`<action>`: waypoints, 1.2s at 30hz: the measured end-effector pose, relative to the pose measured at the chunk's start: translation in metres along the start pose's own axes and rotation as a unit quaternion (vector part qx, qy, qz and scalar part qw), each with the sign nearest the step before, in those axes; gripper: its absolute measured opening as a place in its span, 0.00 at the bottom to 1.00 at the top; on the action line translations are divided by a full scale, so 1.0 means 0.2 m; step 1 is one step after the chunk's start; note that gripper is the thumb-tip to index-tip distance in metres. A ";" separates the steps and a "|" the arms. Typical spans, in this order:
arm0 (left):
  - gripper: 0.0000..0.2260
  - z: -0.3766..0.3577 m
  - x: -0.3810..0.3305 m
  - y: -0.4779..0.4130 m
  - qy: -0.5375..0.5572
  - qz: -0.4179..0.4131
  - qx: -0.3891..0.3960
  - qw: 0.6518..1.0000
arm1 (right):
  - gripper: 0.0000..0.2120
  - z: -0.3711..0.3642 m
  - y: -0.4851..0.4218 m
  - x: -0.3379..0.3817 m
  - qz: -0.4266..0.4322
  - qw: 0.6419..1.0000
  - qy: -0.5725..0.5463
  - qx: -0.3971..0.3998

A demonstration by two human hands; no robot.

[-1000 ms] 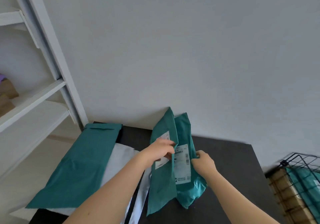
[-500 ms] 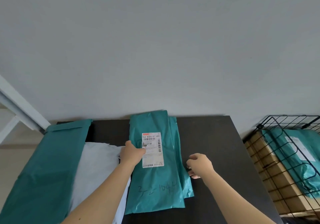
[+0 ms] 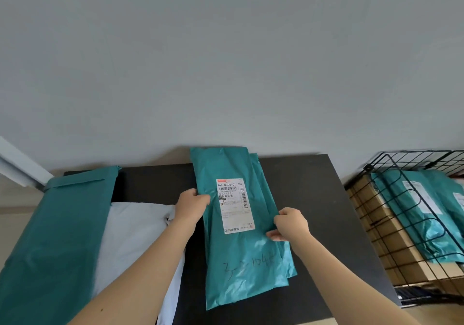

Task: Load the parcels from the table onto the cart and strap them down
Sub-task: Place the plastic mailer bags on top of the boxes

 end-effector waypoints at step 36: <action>0.07 -2.00 -0.82 1.12 0.091 -0.123 0.058 0.986 | 0.11 2.36 -0.12 -1.38 0.096 0.944 -0.217 -0.231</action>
Point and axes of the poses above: each hand's wrist, its own y-axis away from the middle knuckle, its own z-axis out of the back of the hand, x = y × z, the point moved 8 cm from there along -y, towards the middle knuckle, and after that the axes turned 14 degrees about -z, right-handed, at the moved point
